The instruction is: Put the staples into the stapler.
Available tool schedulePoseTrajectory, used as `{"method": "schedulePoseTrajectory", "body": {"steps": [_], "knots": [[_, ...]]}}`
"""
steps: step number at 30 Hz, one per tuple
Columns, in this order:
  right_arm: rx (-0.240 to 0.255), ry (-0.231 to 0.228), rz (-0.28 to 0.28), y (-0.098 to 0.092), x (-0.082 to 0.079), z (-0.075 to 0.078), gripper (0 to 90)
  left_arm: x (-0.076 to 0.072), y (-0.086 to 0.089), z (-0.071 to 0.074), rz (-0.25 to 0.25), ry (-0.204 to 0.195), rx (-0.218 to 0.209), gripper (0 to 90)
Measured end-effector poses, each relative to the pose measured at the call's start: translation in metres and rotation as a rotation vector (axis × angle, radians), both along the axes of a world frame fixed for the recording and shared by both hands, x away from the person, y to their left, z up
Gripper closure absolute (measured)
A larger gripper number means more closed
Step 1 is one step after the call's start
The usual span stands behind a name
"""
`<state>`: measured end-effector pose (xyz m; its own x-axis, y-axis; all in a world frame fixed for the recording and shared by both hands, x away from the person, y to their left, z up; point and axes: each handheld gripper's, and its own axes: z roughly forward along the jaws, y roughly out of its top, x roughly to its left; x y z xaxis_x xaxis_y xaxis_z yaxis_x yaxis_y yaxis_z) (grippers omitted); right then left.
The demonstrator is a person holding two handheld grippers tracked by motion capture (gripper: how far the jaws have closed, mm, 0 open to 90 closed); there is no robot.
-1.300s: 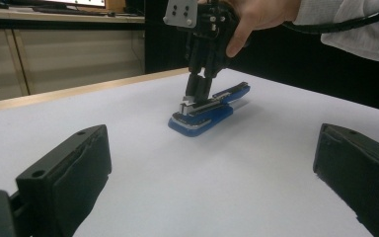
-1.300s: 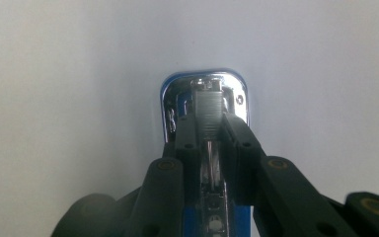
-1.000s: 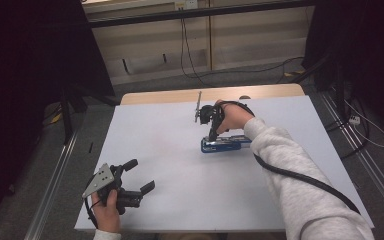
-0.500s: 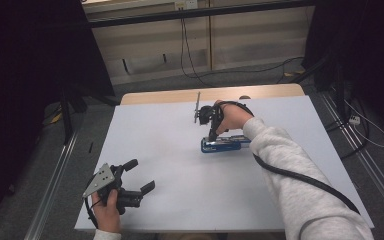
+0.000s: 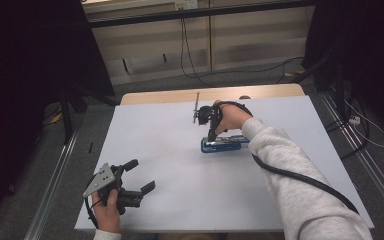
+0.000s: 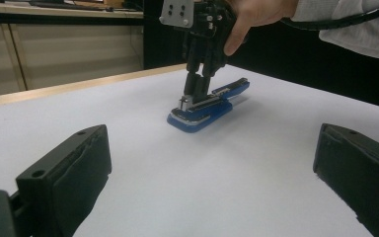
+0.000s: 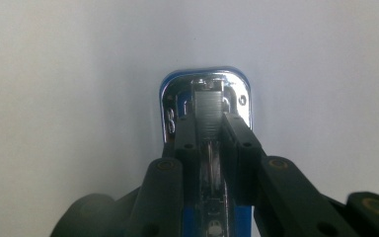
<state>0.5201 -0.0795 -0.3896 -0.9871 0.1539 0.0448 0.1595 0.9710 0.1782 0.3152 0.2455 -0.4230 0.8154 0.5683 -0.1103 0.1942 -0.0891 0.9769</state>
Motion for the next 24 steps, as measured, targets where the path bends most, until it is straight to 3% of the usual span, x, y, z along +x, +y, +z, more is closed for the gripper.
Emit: {"method": "schedulePoseTrajectory", "body": {"steps": [5, 8, 9, 13, 15, 16, 19, 24], "knots": [[0.030, -0.002, -0.021, 0.000, 0.000, -0.001, 70.6, 0.000, 0.000, 0.000, -0.005, 0.003, 0.002, 1.3], [0.033, -0.013, -0.025, -0.002, 0.000, -0.001, 70.7, 0.000, 0.000, 0.000, -0.002, 0.004, 0.001, 1.3], [0.056, -0.008, -0.041, -0.007, -0.001, 0.001, 66.9, 0.000, 0.000, 0.000, -0.002, 0.007, 0.001, 1.3], [0.102, -0.021, -0.062, -0.015, -0.002, 0.006, 64.8, 0.000, 0.000, 0.000, 0.001, 0.000, -0.003, 1.3], [0.149, -0.017, -0.100, -0.023, -0.004, 0.010, 64.8, 0.000, -0.001, 0.000, -0.002, 0.007, 0.001, 1.3], [0.168, -0.029, -0.120, -0.030, -0.006, 0.012, 58.2, 0.000, -0.001, 0.000, -0.002, 0.007, 0.000, 1.3], [0.193, -0.019, -0.136, -0.036, -0.008, 0.012, 59.6, 0.001, -0.002, 0.000, -0.001, 0.007, -0.011, 1.3], [0.269, -0.036, -0.210, -0.054, -0.014, 0.013, 50.8, 0.004, -0.004, 0.001, -0.001, 0.017, 0.002, 1.3]]}}
